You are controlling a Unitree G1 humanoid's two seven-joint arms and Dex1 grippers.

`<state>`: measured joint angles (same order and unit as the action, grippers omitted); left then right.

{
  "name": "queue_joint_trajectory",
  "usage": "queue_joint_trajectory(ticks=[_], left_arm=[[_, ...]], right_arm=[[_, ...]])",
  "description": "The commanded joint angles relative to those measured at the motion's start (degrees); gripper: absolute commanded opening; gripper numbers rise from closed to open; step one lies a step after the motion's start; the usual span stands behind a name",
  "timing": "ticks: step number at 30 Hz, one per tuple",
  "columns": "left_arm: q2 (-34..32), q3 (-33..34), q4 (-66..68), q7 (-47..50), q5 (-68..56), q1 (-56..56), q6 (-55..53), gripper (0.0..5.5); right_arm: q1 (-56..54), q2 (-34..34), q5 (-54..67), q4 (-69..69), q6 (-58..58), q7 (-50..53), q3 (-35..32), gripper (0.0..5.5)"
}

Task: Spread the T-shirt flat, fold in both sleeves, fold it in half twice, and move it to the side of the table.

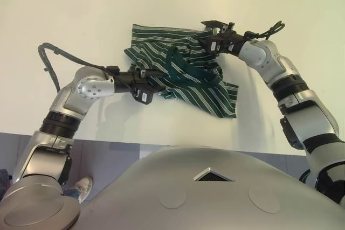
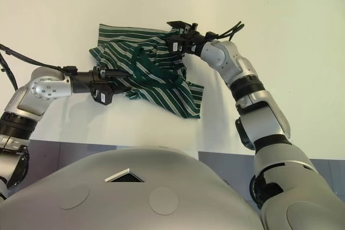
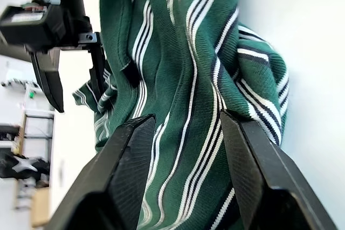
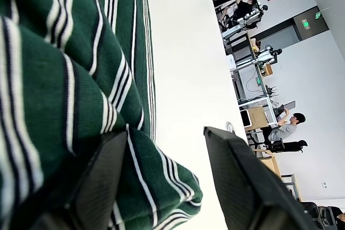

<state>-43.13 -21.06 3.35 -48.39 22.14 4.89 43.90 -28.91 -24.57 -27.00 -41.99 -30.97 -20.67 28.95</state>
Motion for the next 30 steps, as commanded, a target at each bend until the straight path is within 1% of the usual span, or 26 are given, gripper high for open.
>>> queue_joint_trajectory(ticks=[1, 6, 12, 14, 18, 20, 22, 25, 26, 28, 30], left_arm=[[-4.4, -2.4, -0.6, 1.7, 10.9, -3.8, 2.0, 2.22], [-7.3, -4.1, -5.2, 3.6, 12.1, -9.5, 2.9, 2.22], [-11.8, -4.9, -15.7, 3.2, 1.4, -16.9, 3.0, 2.22], [-12.5, -2.8, -17.7, 5.5, -1.2, -18.1, 3.6, 2.22], [-14.5, 4.4, -21.3, 9.3, -7.2, -21.6, 4.2, 2.22], [-14.4, 8.2, -21.6, 11.1, -8.4, -22.2, 4.4, 2.22], [-14.0, 10.6, -21.7, 12.3, -9.9, -22.7, 4.5, 2.22], [-12.0, 10.7, -21.2, 12.8, -13.6, -20.7, 3.7, 2.22], [-10.0, 10.8, -19.9, 13.6, -13.2, -18.2, 2.4, 2.22], [-3.5, 10.8, -15.0, 16.9, -8.7, -9.9, -2.4, 2.22], [2.2, 9.2, -9.5, 20.4, -0.7, -2.5, -6.2, 2.22]], right_arm=[[3.7, -1.3, -3.8, -5.0, 2.8, -1.8, 2.7, 2.67], [1.8, -1.5, -3.7, -8.3, 3.2, -0.3, 2.4, 2.67], [-3.7, -0.5, -5.1, -19.0, 6.6, 7.0, 2.4, 2.67], [-4.6, -0.3, -4.8, -21.2, 6.6, 8.3, 2.4, 2.67], [-5.3, -0.1, -4.6, -23.4, 5.9, 9.4, 2.2, 2.67], [-5.4, -0.1, -4.4, -23.8, 5.6, 9.5, 2.1, 2.67], [-5.5, 0.0, -4.1, -23.7, 5.1, 9.4, 1.9, 2.67], [-4.9, -0.1, -2.9, -21.9, 3.3, 8.0, 1.2, 2.67], [-4.5, -0.2, -2.2, -20.8, 2.5, 7.3, 0.9, 2.67], [-3.3, -0.4, -0.8, -17.7, 1.0, 5.3, 0.3, 2.67], [-2.5, -0.7, -0.2, -15.3, 0.6, 4.2, 0.0, 2.67]])
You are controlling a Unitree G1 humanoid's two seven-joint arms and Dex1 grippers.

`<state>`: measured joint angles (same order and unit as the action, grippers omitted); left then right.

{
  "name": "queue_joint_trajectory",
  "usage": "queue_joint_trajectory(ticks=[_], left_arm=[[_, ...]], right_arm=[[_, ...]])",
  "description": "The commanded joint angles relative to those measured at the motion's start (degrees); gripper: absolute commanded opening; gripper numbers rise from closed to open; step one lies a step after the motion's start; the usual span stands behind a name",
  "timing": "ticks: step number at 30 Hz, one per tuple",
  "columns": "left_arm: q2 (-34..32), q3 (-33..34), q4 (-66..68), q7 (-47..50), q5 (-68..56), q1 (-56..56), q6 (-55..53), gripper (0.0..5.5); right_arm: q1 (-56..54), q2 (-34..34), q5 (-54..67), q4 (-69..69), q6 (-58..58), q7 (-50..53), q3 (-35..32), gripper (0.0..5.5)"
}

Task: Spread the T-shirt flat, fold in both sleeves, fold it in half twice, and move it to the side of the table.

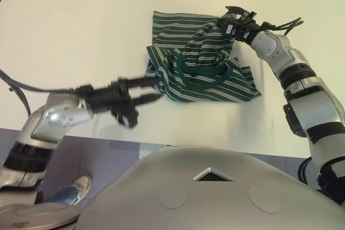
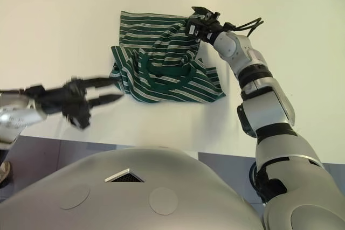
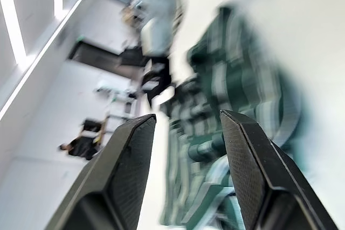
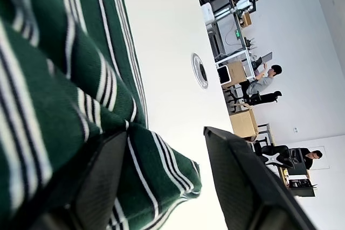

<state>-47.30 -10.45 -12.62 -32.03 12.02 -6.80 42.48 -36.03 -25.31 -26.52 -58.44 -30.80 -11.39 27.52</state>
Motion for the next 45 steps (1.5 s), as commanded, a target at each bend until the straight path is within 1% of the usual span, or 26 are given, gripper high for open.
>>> queue_joint_trajectory(ticks=[1, 5, 8, 11, 14, 16, 20, 24, 26, 29, 32, 34, 36, 38, 39, 40, 42, 45], left_arm=[[8.4, -2.8, 9.2, 5.7, 13.6, 11.9, -6.0, 2.22], [13.5, -9.0, 18.4, 11.4, 28.1, 19.3, -8.6, 2.22], [13.5, -14.9, 22.3, 11.1, 34.5, 20.1, -7.1, 2.22], [10.6, -19.7, 20.4, 6.1, 31.5, 16.1, -2.8, 2.22], [4.1, -23.1, 14.9, 0.5, 23.6, 10.8, 3.4, 2.22], [1.0, -23.9, 11.9, -1.8, 20.4, 8.2, 5.1, 2.22], [-2.5, -22.2, 8.2, -2.8, 19.0, 4.9, 4.9, 2.22], [-3.9, -15.5, 6.2, 0.0, 17.6, 5.2, 3.6, 2.22], [-3.8, -13.7, 3.9, 0.8, 15.5, 4.1, 4.1, 2.22], [-4.5, -13.6, -3.8, 0.4, 5.8, 1.0, 5.1, 2.22], [-7.3, -15.0, -8.5, -2.3, -4.5, -1.5, 5.3, 2.22], [-8.6, -17.3, -7.6, -5.3, -4.6, -3.5, 6.0, 2.22], [-8.5, -18.9, -5.4, -7.4, -2.3, -4.5, 6.6, 2.22], [-7.4, -18.2, -3.7, -7.5, -3.1, -3.8, 6.6, 2.22], [-5.7, -16.6, -2.7, -6.4, -4.9, -2.0, 5.6, 2.22], [-3.7, -14.9, -1.7, -5.0, -5.9, -0.3, 4.2, 2.22], [2.0, -10.9, 2.0, -0.4, -3.0, 4.2, 0.3, 2.22], [7.8, -9.0, 6.6, 2.6, -0.5, 9.0, -3.5, 2.22]], right_arm=[[4.9, 0.0, -0.7, 1.9, 0.6, -5.4, 1.4, 2.67], [5.9, 0.0, -0.7, 3.8, 1.5, -5.9, 1.6, 2.67], [6.5, 0.1, -0.7, 4.7, 2.1, -6.1, 1.7, 2.67], [6.7, 0.0, -1.0, 4.4, 2.5, -5.8, 1.7, 2.67], [5.5, -0.5, -2.4, 1.7, 4.5, -3.6, 1.8, 2.67], [4.7, -0.7, -2.6, 0.6, 5.4, -2.6, 1.6, 2.67], [2.5, -0.9, -3.3, -2.9, 6.7, -0.6, 1.1, 2.67], [1.4, -1.0, -3.6, -6.2, 7.2, 0.8, 1.1, 2.67], [0.7, -0.6, -3.5, -7.8, 7.5, 1.1, 1.2, 2.67], [-0.3, -0.3, -3.2, -10.3, 8.3, 2.0, 0.8, 2.67], [-1.4, -0.1, -2.9, -12.5, 10.1, 3.8, 0.2, 2.67], [-2.1, 0.2, -2.5, -13.6, 11.4, 5.3, -0.5, 2.67], [-2.7, 0.4, -2.0, -14.0, 11.8, 6.5, -1.2, 2.67], [-2.9, 0.8, -0.8, -13.5, 10.6, 6.7, -2.4, 2.67], [-2.6, 1.1, 1.0, -12.3, 8.7, 5.3, -3.9, 2.67], [-2.3, 1.4, 2.7, -11.2, 7.2, 4.1, -5.3, 2.67], [-1.3, 1.6, 7.1, -7.7, 3.4, 0.5, -8.5, 2.67], [2.4, 1.0, 14.7, 2.0, -0.7, -7.4, -12.7, 2.67]])
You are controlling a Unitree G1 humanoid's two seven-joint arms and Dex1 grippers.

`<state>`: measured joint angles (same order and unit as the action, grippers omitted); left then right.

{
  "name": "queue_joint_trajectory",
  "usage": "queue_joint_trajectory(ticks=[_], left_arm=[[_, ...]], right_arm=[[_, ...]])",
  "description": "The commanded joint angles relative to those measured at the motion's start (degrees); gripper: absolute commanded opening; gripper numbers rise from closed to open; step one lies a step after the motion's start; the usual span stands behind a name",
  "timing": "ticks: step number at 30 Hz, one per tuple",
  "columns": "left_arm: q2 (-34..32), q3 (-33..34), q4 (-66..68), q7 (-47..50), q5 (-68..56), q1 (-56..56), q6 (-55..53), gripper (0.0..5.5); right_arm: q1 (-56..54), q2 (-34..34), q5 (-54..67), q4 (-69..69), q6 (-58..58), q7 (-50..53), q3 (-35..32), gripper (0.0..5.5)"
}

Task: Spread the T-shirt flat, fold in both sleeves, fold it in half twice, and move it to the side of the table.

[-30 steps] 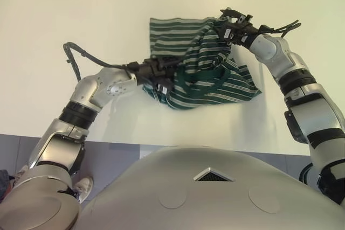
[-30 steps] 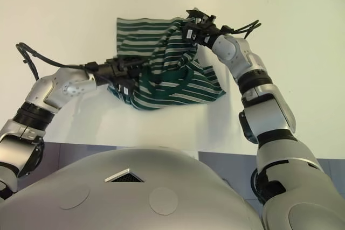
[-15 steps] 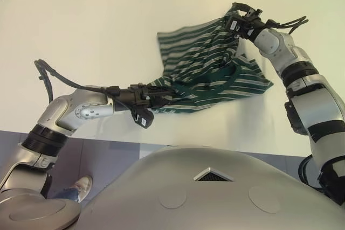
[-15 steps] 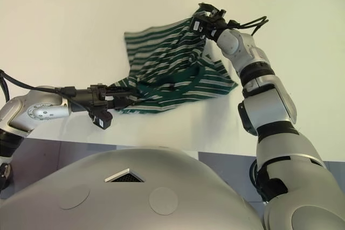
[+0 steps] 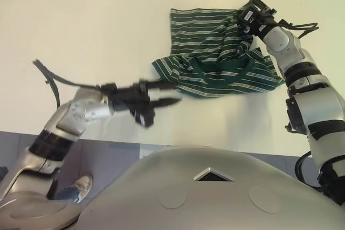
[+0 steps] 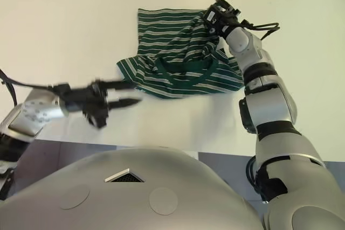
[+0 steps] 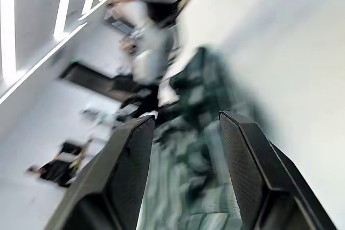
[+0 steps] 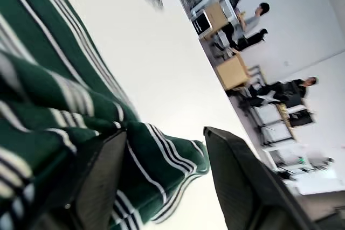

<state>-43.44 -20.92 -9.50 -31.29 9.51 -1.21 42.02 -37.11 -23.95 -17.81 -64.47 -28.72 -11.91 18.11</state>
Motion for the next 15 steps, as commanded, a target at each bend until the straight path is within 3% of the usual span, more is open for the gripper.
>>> queue_joint_trajectory(ticks=[1, 7, 15], left_arm=[[5.2, 1.8, 3.9, 2.3, 1.6, 4.3, -3.9, 2.22], [7.7, 2.0, 7.0, 0.1, 1.6, 7.8, -6.1, 2.22], [3.8, -7.0, 17.8, -19.1, -5.6, 12.1, -0.2, 2.22]], right_arm=[[4.7, -0.7, 7.6, 11.1, -3.3, -9.2, -4.1, 2.67], [10.3, -3.0, 12.3, 24.4, -1.7, -14.5, -8.1, 2.67], [13.4, -3.2, 11.1, 31.1, 1.5, -14.4, -9.4, 2.67]])
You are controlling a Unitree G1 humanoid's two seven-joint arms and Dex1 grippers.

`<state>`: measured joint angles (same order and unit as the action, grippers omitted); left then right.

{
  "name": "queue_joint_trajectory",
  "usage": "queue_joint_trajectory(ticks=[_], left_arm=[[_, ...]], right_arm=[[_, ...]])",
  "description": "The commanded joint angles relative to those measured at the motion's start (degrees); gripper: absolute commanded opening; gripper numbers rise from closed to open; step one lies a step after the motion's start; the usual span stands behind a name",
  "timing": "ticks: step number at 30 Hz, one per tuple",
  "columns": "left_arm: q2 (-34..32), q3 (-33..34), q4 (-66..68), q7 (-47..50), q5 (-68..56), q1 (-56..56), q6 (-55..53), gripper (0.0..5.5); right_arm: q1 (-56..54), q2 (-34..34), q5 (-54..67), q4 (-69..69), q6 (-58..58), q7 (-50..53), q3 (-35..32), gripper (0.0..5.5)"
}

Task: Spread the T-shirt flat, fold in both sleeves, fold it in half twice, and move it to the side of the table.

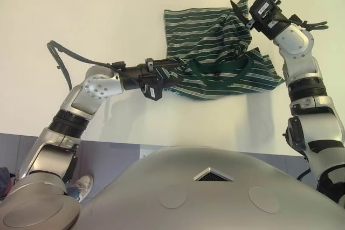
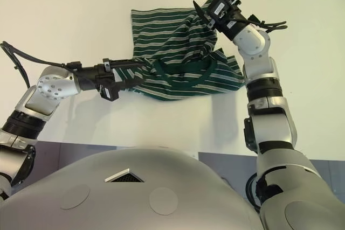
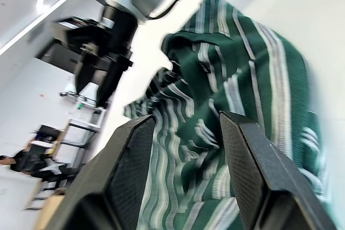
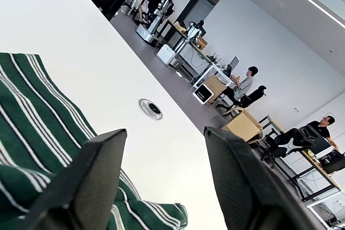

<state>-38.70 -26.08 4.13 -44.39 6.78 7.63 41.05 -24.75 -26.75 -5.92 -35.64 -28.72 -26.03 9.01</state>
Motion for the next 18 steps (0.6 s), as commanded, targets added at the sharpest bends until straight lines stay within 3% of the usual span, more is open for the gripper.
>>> queue_joint_trajectory(ticks=[1, 6, 11, 18], left_arm=[[-0.5, -1.8, 6.1, -6.8, -2.9, 4.3, 1.0, 2.22], [4.7, 0.8, 13.6, -5.2, -3.1, 10.4, -1.1, 2.22], [7.3, 2.6, 12.7, -6.4, -7.1, 10.9, -2.9, 2.22], [9.4, 0.6, 20.1, -3.5, 2.4, 13.1, -1.0, 2.22]], right_arm=[[1.4, -0.3, -0.9, 3.0, 1.8, -0.3, -0.3, 2.67], [3.0, -0.1, -1.6, 4.3, 2.5, 0.0, -0.3, 2.67], [3.6, 0.3, -2.1, 4.2, 2.7, 0.1, 0.1, 2.67], [3.5, 0.6, -2.3, 4.3, 2.9, 0.0, 0.4, 2.67]])
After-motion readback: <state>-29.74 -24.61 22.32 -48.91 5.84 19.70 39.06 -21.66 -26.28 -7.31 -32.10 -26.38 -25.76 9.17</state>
